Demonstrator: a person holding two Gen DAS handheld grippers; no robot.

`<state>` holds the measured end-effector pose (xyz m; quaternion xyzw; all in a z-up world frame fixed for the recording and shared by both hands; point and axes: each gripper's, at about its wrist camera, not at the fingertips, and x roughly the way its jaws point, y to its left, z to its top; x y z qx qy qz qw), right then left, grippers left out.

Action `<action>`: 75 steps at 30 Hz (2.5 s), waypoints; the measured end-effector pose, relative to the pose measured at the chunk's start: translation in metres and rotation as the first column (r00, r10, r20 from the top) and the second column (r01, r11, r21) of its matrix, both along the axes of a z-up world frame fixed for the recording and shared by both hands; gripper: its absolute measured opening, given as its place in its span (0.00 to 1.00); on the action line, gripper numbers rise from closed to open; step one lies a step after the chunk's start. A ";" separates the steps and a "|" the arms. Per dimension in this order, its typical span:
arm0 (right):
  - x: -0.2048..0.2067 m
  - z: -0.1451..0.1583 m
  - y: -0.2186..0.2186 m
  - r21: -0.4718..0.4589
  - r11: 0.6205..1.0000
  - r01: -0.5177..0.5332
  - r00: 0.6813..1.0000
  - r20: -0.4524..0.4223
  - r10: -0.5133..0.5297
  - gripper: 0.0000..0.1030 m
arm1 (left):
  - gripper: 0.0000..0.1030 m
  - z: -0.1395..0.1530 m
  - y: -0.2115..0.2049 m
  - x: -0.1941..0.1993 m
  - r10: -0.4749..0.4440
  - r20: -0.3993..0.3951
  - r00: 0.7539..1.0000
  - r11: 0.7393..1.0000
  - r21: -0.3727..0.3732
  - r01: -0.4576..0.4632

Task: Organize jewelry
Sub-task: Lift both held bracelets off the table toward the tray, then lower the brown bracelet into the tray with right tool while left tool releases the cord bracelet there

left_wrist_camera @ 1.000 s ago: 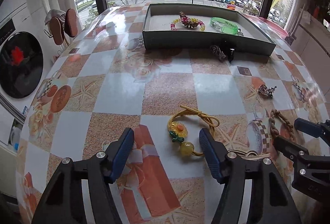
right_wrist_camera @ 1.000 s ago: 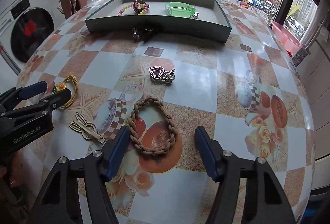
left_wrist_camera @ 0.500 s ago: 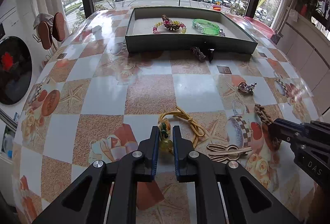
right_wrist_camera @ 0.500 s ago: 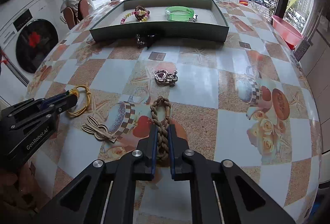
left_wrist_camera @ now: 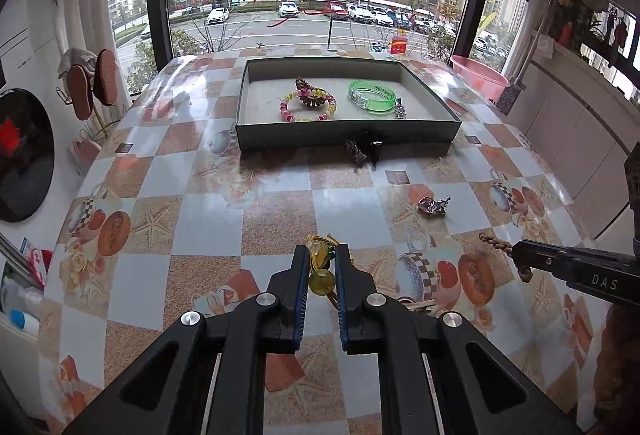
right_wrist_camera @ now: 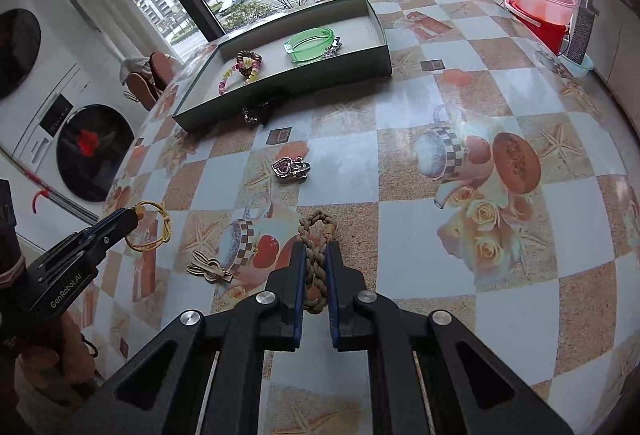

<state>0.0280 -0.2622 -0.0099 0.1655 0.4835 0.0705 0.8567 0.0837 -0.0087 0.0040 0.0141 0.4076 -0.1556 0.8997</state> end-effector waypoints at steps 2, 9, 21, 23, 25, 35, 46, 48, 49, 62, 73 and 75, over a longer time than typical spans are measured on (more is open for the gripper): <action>0.001 0.005 -0.003 0.012 1.000 0.004 1.000 0.007 -0.004 0.10 | 0.25 0.008 0.000 0.000 -0.002 0.012 1.000 1.000 -0.013 0.002; 0.008 0.032 -0.010 0.039 0.999 -0.002 0.999 0.054 0.000 0.10 | 0.25 0.038 0.000 0.006 -0.006 0.048 0.999 0.998 -0.054 0.009; 0.054 0.104 -0.024 0.005 1.000 -0.017 0.986 0.169 0.016 0.10 | 0.25 0.090 -0.004 0.051 0.009 0.130 0.991 0.996 -0.086 0.002; 0.069 0.115 -0.026 -0.012 1.000 -0.019 0.983 0.184 0.021 0.10 | 0.25 0.097 -0.004 0.065 0.019 0.136 0.991 0.996 -0.089 -0.007; 0.085 0.125 -0.027 -0.014 1.000 -0.024 0.981 0.194 0.026 0.10 | 0.25 0.103 -0.005 0.078 0.024 0.148 0.989 0.996 -0.088 -0.011; 0.180 0.132 -0.024 -0.037 0.999 -0.030 0.980 0.195 0.037 0.10 | 0.25 0.094 -0.015 0.167 0.079 0.131 0.988 0.994 -0.080 -0.069; 0.244 0.057 -0.023 -0.065 0.998 -0.013 0.991 0.129 0.022 0.10 | 0.25 0.020 -0.035 0.225 0.081 0.060 0.995 0.996 0.022 -0.083; 0.251 0.044 -0.022 -0.077 0.997 -0.010 0.993 0.118 0.019 0.10 | 0.25 0.008 -0.037 0.228 0.079 0.049 0.996 0.996 0.041 -0.081; 0.253 0.038 -0.022 -0.086 0.996 -0.009 0.994 0.111 0.018 0.10 | 0.25 0.003 -0.038 0.229 0.079 0.048 0.996 0.995 0.051 -0.081; 0.268 -0.011 -0.027 -0.102 0.995 0.013 0.999 0.040 -0.009 0.10 | 0.25 -0.029 -0.058 0.235 0.071 0.058 0.996 0.983 0.168 -0.080; 0.268 -0.019 -0.028 -0.062 0.998 0.008 1.000 0.002 -0.008 0.34 | 0.25 -0.033 -0.061 0.232 0.080 0.048 0.996 0.974 0.208 -0.088; 0.265 -0.015 -0.028 -0.044 0.999 0.012 1.000 0.018 -0.011 0.52 | 0.25 -0.031 -0.061 0.232 0.080 0.046 0.996 0.974 0.210 -0.088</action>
